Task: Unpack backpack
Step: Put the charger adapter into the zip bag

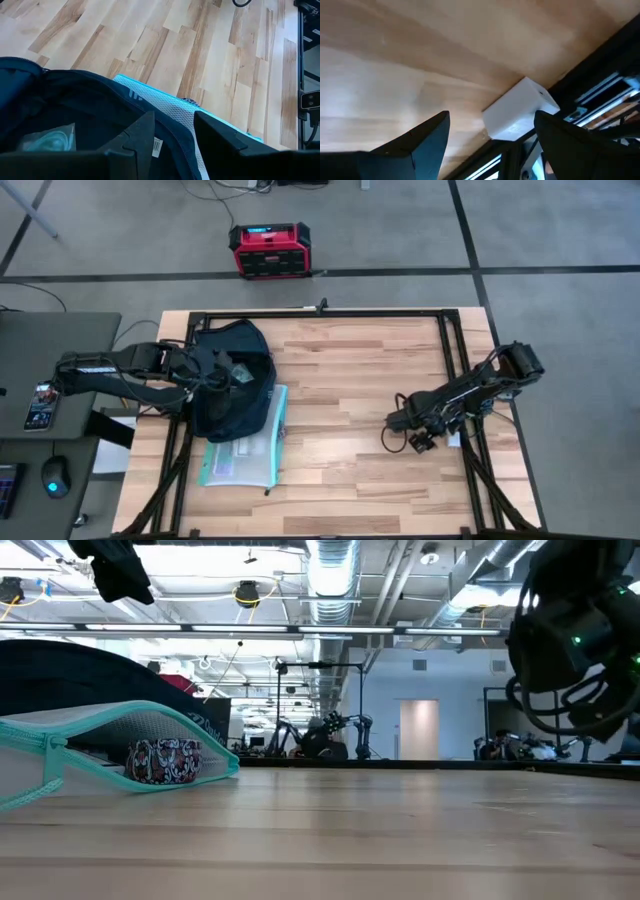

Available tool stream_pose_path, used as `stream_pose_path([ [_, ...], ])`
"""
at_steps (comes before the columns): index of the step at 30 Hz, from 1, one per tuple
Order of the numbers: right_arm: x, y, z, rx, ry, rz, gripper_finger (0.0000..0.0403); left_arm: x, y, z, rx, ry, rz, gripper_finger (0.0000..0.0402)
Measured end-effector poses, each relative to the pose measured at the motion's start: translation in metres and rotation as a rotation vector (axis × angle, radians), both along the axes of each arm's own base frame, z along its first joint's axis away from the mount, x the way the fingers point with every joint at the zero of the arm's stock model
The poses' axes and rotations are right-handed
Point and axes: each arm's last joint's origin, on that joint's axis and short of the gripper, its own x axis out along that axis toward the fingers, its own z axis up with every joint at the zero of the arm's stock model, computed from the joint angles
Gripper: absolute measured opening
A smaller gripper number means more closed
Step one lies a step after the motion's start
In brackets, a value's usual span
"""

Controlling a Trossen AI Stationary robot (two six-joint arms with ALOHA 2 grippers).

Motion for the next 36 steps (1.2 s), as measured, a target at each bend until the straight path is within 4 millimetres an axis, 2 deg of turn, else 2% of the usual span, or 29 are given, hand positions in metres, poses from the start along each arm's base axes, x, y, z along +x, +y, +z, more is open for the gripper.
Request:
stream_pose_path([
  [5, -0.003, 0.001, -0.007, 0.069, -0.013, -0.029, 0.0281, 0.0, 0.0, 0.0, 0.001, 0.0, -0.001, 0.0125],
  [8, 0.002, 0.004, -0.006, 0.075, -0.043, -0.044, 0.0281, 0.0, 0.0, 0.0, 0.001, 0.0, -0.001, 0.0125],
  [14, 0.039, 0.012, 0.013, 0.106, -0.275, -0.02, 0.0281, 0.0, 0.0, 0.0, 0.008, 0.001, -0.008, 0.0125],
  [17, 0.061, 0.015, 0.027, 0.031, -0.429, 0.02, 0.0281, 0.0, 0.0, 0.0, 0.008, 0.0, -0.008, 0.0125],
  [20, 0.071, 0.014, 0.038, -0.09, -0.471, 0.021, 0.0281, 0.0, 0.0, 0.0, 0.007, 0.0, -0.007, 0.0125],
  [25, 0.073, 0.015, 0.047, -0.218, -0.438, -0.097, 0.0281, 0.0, 0.0, 0.0, 0.004, 0.0, -0.005, 0.0125],
  [31, 0.059, 0.021, 0.035, -0.397, -0.385, -0.246, 0.0281, 0.0, 0.0, 0.0, 0.001, 0.001, -0.002, 0.0125],
  [36, 0.055, 0.026, 0.022, -0.457, -0.445, -0.324, 0.0281, 0.0, 0.0, 0.0, 0.001, 0.001, -0.002, 0.0125],
])
